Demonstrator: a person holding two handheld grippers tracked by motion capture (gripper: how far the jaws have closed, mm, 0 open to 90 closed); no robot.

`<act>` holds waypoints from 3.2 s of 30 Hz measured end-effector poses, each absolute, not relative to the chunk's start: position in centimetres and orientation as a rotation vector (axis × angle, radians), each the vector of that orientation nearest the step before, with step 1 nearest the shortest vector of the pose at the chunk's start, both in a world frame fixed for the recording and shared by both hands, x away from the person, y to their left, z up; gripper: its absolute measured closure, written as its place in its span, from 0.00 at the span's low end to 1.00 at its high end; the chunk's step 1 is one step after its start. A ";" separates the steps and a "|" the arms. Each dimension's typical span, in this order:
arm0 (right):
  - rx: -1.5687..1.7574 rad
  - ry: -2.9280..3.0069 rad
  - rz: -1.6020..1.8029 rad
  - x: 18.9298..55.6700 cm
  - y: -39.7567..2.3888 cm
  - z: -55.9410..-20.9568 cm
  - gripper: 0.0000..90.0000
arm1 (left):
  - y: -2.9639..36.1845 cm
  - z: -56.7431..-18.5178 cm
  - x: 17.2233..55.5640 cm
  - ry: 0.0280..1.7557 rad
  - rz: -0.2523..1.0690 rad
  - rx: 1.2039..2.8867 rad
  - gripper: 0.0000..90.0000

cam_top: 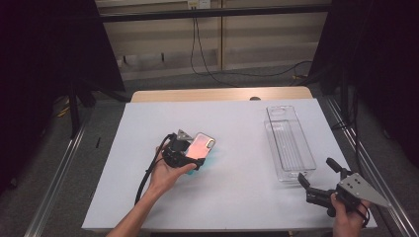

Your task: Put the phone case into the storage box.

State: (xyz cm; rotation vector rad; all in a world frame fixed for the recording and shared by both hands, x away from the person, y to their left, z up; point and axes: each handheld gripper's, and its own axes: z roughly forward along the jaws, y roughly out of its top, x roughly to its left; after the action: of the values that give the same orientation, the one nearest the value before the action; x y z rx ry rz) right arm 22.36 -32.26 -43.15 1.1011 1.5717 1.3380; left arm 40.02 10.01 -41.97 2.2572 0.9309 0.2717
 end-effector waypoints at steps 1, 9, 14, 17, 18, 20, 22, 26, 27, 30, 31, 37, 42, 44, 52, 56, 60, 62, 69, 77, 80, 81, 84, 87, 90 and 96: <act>1.102 1.572 1.339 22.4 -32.2 -43.2 0.00 | 10.1 -41.9 40.0 0.924 0.278 2.265 0.19; 1.117 1.573 1.337 22.4 -32.2 -43.2 0.00 | 10.8 -40.9 39.1 0.897 0.330 2.230 0.19; 1.128 1.565 1.341 22.5 -32.1 -43.2 0.00 | 10.7 -40.8 38.3 0.872 0.352 2.223 0.19; 1.123 1.564 1.343 22.4 -32.0 -43.1 0.00 | 10.6 -40.5 37.9 0.868 0.357 2.208 0.19; 1.124 1.563 1.343 22.4 -31.9 -43.1 0.00 | 10.6 -40.4 37.8 0.859 0.355 2.207 0.19; 1.129 1.564 1.340 22.5 -31.9 -43.1 0.00 | 10.5 -40.4 37.2 0.856 0.370 2.196 0.19; 1.143 1.557 1.340 22.5 -31.8 -42.9 0.00 | 10.6 -40.5 36.8 0.852 0.368 2.201 0.19; 1.153 1.551 1.333 22.7 -31.6 -42.5 0.00 | 10.5 -40.8 36.3 0.846 0.375 2.198 0.19; 1.154 1.556 1.328 22.8 -31.5 -42.5 0.00 | 10.5 -40.8 36.3 0.845 0.374 2.193 0.19; 1.180 1.562 1.336 23.1 -31.2 -42.4 0.00 | 10.2 -40.8 36.1 0.831 0.379 2.190 0.19; 1.196 1.560 1.349 23.1 -31.1 -42.3 0.00 | 10.0 -40.8 36.0 0.827 0.379 2.185 0.19; 1.209 1.568 1.362 23.6 -30.2 -41.6 0.00 | 9.5 -40.2 35.4 0.797 0.401 2.161 0.19; 1.204 1.606 1.361 24.2 -29.0 -41.3 0.00 | 9.4 -39.9 35.1 0.780 0.422 2.146 0.19; 1.189 1.628 1.355 24.6 -28.4 -41.2 0.00 | 9.3 -39.9 35.0 0.772 0.431 2.145 0.19; 1.193 1.678 1.373 26.2 -26.1 -41.0 0.00 | 8.9 -40.0 34.7 0.752 0.437 2.147 0.19; 1.185 1.695 1.376 26.9 -25.2 -40.6 0.00 | 8.7 -40.0 34.4 0.743 0.446 2.150 0.19; 1.181 1.715 1.383 27.4 -24.3 -40.5 0.00 | 8.3 -40.0 34.2 0.726 0.464 2.156 0.19; 1.183 1.723 1.385 27.6 -23.9 -40.4 0.01 | 8.2 -40.0 34.1 0.723 0.459 2.166 0.19; 1.193 1.754 1.395 28.4 -22.6 -40.6 0.02 | 7.6 -39.9 33.8 0.718 0.468 2.158 0.19; 1.237 1.779 1.412 29.4 -21.0 -40.6 0.04 | 6.9 -40.1 33.8 0.698 0.463 2.161 0.19; 1.253 1.784 1.412 29.7 -20.6 -40.7 0.04 | 6.7 -40.2 33.8 0.703 0.468 2.154 0.19; 1.251 1.789 1.411 29.8 -20.5 -40.7 0.05 | 6.6 -40.2 33.9 0.702 0.468 2.155 0.19; 1.250 1.810 1.407 30.1 -20.2 -40.7 0.06 | 6.4 -40.3 33.9 0.695 0.487 2.152 0.19; 1.245 1.824 1.400 30.4 -20.0 -40.7 0.07 | 6.3 -40.4 34.0 0.699 0.499 2.148 0.19; 1.252 1.833 1.400 30.6 -19.9 -40.7 0.09 | 6.0 -40.6 34.0 0.696 0.522 2.142 0.19; 1.289 1.847 1.401 30.8 -19.9 -40.6 0.11 | 5.5 -40.8 34.2 0.655 0.567 2.152 0.19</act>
State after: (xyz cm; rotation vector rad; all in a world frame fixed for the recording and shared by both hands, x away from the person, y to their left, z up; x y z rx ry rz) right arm 30.81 -19.94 -40.63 1.2895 1.8473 1.4007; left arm 34.23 5.52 -40.85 2.1517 0.6553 0.5671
